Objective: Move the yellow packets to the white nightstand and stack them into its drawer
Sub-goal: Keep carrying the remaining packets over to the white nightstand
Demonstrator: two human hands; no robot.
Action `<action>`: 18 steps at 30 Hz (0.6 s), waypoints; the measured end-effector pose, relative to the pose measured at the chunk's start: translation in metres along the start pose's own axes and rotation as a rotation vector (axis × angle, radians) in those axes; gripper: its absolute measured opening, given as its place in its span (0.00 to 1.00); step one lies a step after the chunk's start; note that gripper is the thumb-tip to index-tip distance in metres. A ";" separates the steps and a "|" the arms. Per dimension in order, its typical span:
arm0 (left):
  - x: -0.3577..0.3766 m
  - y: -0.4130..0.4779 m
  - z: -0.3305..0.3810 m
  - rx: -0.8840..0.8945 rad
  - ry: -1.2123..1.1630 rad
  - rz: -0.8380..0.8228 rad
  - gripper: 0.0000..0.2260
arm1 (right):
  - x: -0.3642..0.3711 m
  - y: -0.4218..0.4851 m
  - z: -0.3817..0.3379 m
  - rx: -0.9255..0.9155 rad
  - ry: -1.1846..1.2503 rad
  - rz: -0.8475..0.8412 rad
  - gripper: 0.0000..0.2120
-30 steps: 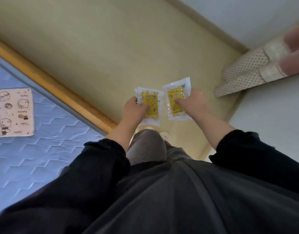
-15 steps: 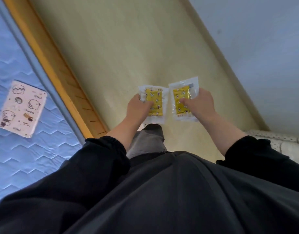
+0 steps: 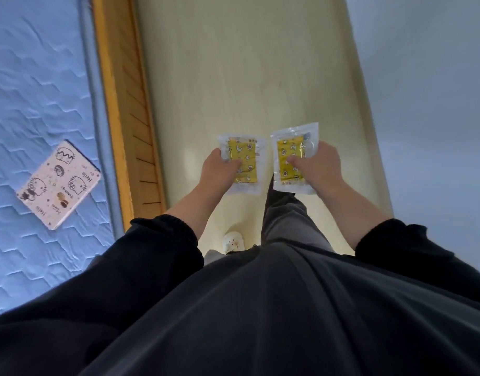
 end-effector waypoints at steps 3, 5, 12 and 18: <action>0.005 0.043 0.049 -0.022 -0.029 0.058 0.11 | -0.007 0.069 -0.042 -0.016 0.024 -0.044 0.15; 0.006 0.070 0.083 -0.049 -0.044 0.110 0.11 | -0.013 0.111 -0.076 -0.057 -0.010 -0.092 0.14; 0.016 0.148 0.174 -0.135 -0.132 0.181 0.09 | -0.024 0.224 -0.181 -0.240 -0.144 -0.211 0.14; -0.005 0.227 0.229 -0.190 -0.227 0.215 0.07 | 0.000 0.303 -0.265 -0.267 -0.108 -0.238 0.12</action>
Point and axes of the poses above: each hand's wrist, its own y-axis towards the middle knuckle, its own x-axis out of the palm, z = x × y, the point moved 8 cm from there along y, towards the middle knuckle, and after that the axes turned 6 degrees about z, right-handed, at the moved point
